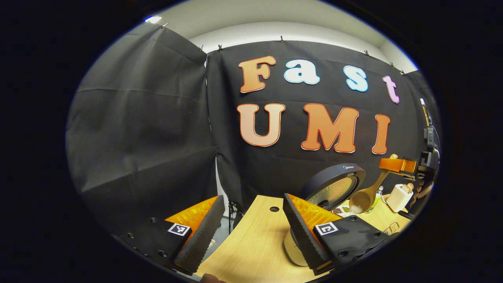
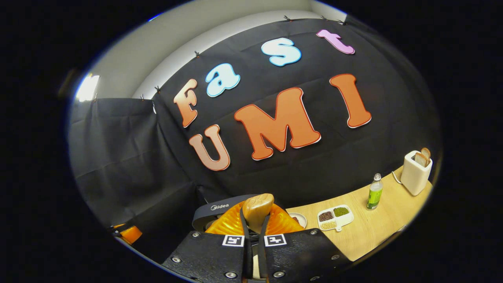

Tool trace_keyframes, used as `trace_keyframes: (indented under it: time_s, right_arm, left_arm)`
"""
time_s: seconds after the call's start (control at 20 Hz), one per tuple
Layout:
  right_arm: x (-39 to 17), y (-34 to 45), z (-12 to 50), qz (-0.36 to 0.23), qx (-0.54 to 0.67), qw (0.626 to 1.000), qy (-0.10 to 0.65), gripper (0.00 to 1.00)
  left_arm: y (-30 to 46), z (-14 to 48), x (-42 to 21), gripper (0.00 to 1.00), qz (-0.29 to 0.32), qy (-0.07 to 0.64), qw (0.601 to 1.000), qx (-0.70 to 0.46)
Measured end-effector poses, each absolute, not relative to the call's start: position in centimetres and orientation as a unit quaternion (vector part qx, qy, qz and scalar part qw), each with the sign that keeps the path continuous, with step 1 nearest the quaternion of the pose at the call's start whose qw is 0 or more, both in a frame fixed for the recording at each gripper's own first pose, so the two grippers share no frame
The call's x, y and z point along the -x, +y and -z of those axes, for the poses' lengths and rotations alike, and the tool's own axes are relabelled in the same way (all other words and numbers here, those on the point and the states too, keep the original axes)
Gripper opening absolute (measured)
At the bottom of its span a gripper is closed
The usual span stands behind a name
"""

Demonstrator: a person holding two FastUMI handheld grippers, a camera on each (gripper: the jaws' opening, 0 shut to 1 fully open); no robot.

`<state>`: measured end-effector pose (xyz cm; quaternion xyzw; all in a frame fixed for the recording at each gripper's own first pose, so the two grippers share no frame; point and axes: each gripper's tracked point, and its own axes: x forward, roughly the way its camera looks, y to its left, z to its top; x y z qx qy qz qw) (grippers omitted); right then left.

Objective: Close the left gripper, press the button to open the rice cooker; take a wooden spoon from the chopstick holder with the right hand, scoop a spoonful of rice and pour it into the rice cooker, then put the wooden spoon back into the chopstick holder.

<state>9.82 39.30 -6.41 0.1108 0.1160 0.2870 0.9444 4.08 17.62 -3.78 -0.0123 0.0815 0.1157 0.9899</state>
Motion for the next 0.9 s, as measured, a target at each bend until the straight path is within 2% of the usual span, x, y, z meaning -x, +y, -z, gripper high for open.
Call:
trace_keyframes:
  time_s: [0.65, 0.9]
  right_arm:
    - [-7.6, 42.5, 8.7, -0.350, -0.001, 0.932, 0.096, 0.04]
    - [-6.9, 41.0, 9.6, -0.353, -0.024, 0.929, 0.111, 0.04]
  left_arm:
    - [17.7, 4.7, -3.6, 0.98, -0.127, 0.089, 0.988, 0.000]
    - [16.6, 4.3, -3.5, 0.98, -0.119, 0.087, 0.989, 0.004]
